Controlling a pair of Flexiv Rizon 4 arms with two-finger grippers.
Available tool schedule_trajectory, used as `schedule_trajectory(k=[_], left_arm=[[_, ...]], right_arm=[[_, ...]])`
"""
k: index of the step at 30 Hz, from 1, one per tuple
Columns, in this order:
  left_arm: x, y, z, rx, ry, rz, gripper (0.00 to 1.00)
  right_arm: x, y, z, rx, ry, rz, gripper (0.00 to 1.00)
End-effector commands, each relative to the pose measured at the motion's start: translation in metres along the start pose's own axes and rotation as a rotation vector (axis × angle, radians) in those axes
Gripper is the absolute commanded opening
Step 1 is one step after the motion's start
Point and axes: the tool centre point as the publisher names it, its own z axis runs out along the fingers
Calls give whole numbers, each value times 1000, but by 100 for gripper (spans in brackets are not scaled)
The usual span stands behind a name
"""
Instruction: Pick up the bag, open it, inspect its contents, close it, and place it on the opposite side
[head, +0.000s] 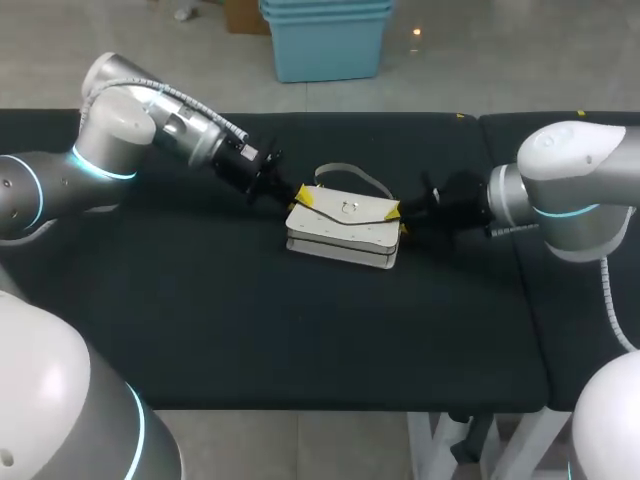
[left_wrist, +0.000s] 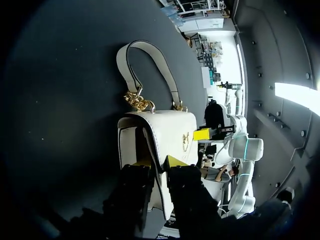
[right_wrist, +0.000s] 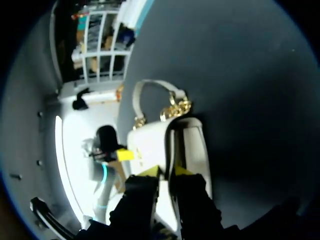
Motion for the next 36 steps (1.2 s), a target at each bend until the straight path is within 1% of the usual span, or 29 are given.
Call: schedule_trajectory(k=[1,2,3,4,5,6,7,9,10,11,12,16,19,25,30,31,32,34,36], left_arm=[[7,5,4,7,-13,6,40],[7,5,3,8,-17,8,49],[9,6,2,11,-19,8,91],[9,7,1,14,-22,11,98],[11,8,0,18,-24,14,100],[12,9,-1,23,-25,17,100],[13,10,-3,26,-26,20,100],[15,11,-4,30,-28,24,100],[15,11,-4,31,-29,24,100],[14,11,-4,31,-29,24,100],[13,10,-2,30,-32,17,100],[8,9,1,28,-30,0,100],[11,11,-1,34,-26,0,100],[25,17,-12,61,-37,31,100],[40,26,-25,81,-57,56,100],[42,28,-28,79,-57,58,100],[44,30,-31,81,-61,62,100],[47,33,-38,87,-71,62,100],[47,35,-45,103,-96,50,100]], right_arm=[[4,1,4,-2,-6,0,0],[5,1,3,-2,-6,-3,0],[6,0,2,-4,-5,-7,0],[6,0,1,3,-3,-16,0],[7,0,1,0,-3,-19,1],[8,-1,0,-1,-3,-20,30],[8,-1,-1,-2,-3,-21,45],[8,-2,-1,-3,-2,-23,68],[7,-2,-1,-3,0,-23,82],[6,-2,0,-2,0,-22,93],[4,-2,2,1,-2,-16,100],[-2,-2,6,12,-9,-2,100],[-5,-2,6,12,-13,8,100],[6,-6,-10,-18,3,-19,100],[16,-14,-24,-38,-6,-46,99],[17,-16,-25,-41,-17,-57,92],[17,-19,-26,-45,-28,-60,82],[17,-24,-28,-44,-41,-74,71],[16,-28,-27,-44,-61,-78,55]])
